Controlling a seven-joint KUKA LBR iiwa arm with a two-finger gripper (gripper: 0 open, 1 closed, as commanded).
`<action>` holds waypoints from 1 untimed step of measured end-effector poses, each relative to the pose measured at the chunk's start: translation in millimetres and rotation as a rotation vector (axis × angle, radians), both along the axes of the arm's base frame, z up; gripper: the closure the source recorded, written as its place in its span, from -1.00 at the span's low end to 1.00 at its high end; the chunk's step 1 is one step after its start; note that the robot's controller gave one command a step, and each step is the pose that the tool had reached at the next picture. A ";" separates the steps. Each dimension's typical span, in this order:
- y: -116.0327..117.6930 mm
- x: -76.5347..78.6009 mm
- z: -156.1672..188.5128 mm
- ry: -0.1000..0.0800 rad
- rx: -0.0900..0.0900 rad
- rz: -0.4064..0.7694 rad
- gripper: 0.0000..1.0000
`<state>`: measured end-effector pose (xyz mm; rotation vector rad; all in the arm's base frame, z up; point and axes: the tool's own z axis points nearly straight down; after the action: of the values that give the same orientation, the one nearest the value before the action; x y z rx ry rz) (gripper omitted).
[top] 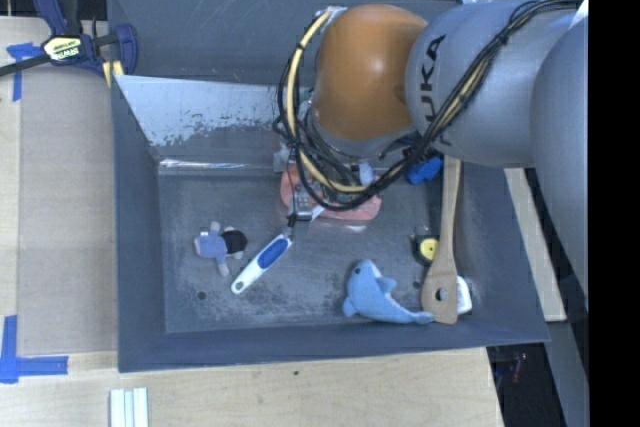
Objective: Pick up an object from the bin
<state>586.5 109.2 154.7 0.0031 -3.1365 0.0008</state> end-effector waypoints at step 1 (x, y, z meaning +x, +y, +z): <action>-0.4 2.1 4.6 -0.008 0.001 -0.002 -1.00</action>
Offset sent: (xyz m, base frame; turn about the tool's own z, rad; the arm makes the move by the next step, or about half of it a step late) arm -0.0014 -0.0355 -0.0847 -0.5250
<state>588.5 108.8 159.3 -0.0001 -3.1448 -0.0012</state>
